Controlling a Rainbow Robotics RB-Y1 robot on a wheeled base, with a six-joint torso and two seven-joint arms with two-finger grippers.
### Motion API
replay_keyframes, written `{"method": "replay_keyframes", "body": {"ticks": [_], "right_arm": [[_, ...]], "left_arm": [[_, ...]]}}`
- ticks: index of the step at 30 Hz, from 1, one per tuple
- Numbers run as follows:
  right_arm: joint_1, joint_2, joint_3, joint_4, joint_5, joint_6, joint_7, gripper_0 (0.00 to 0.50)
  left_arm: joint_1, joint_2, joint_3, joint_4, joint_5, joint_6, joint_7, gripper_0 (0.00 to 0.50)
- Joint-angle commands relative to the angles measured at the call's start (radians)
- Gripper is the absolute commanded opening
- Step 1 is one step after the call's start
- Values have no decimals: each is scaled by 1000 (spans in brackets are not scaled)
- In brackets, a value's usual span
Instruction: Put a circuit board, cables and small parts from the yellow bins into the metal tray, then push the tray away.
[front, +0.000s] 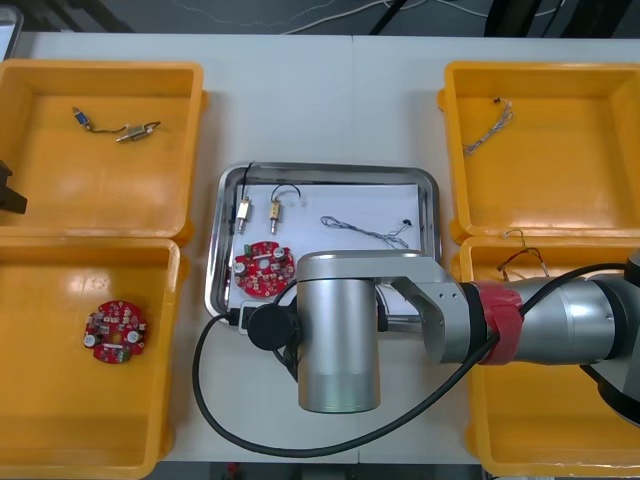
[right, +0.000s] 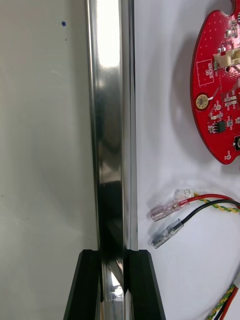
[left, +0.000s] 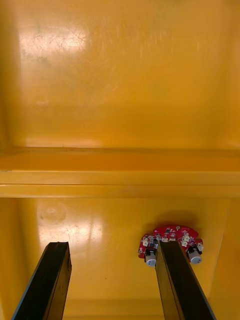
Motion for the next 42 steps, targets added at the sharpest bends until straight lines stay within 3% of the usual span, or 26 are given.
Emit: {"method": "replay_keyframes", "body": {"ticks": [1, 16, 24, 42], "right_arm": [[-40, -9, 10, -8, 29, -19, 24, 0], [-140, -21, 10, 81, 72, -40, 81, 0], [-184, -21, 1, 159, 76, -66, 210, 0], [-269, -20, -6, 313, 73, -151, 245, 0]], "left_arm": [[16, 50, 20, -30, -10, 6, 89, 500], [16, 50, 20, -30, -10, 6, 89, 500], [16, 50, 20, -30, -10, 6, 89, 500], [16, 50, 20, -30, -10, 6, 89, 500]]}}
